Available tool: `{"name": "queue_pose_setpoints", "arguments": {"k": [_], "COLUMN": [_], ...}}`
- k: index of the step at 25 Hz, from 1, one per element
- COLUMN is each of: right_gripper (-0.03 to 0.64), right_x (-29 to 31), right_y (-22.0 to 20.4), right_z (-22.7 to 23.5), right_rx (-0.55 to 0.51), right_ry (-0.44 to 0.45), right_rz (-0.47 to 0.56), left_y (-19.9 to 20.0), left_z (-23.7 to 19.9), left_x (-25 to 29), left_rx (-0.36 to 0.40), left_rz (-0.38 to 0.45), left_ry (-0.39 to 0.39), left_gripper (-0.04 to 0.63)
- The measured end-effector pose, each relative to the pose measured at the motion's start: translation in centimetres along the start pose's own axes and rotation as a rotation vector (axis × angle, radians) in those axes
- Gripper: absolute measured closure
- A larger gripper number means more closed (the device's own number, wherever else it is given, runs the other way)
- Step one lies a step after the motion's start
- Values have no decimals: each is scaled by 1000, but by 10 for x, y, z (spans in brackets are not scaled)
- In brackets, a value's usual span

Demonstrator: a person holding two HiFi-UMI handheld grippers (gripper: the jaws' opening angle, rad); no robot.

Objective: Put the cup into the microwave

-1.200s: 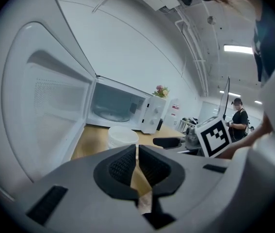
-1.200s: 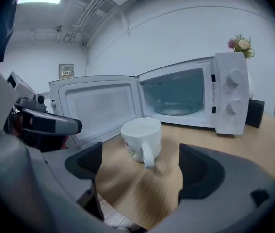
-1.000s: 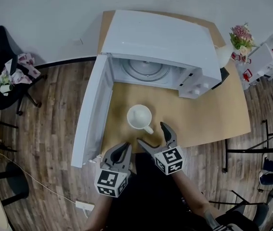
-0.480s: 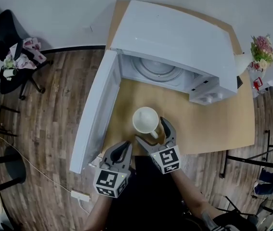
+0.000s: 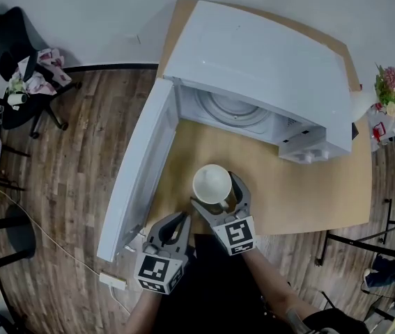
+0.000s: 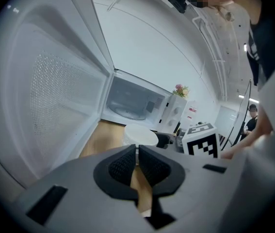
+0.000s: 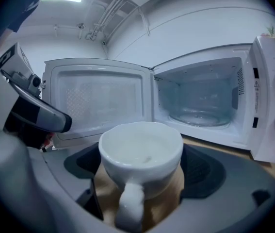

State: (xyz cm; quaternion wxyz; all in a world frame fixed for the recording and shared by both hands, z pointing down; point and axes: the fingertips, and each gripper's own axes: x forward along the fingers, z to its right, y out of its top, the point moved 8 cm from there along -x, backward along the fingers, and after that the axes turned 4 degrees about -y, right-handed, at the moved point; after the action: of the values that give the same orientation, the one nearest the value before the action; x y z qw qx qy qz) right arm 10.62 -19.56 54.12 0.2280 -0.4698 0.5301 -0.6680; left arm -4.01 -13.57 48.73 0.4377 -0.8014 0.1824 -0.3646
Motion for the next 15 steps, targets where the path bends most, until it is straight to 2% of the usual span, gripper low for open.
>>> {"name": "queue_pose_setpoints", "arguments": {"k": [15], "right_gripper": [153], "right_x": [16], "right_y": [3], "right_z": [1], "right_rx": [-9], "right_ry": [20], "right_rz": [63], "left_y": [-4], "left_z": [-7], "left_x": [2], "left_rx": [-36], "left_rz": [-17], "left_ry": [50], "left_gripper": [580]}}
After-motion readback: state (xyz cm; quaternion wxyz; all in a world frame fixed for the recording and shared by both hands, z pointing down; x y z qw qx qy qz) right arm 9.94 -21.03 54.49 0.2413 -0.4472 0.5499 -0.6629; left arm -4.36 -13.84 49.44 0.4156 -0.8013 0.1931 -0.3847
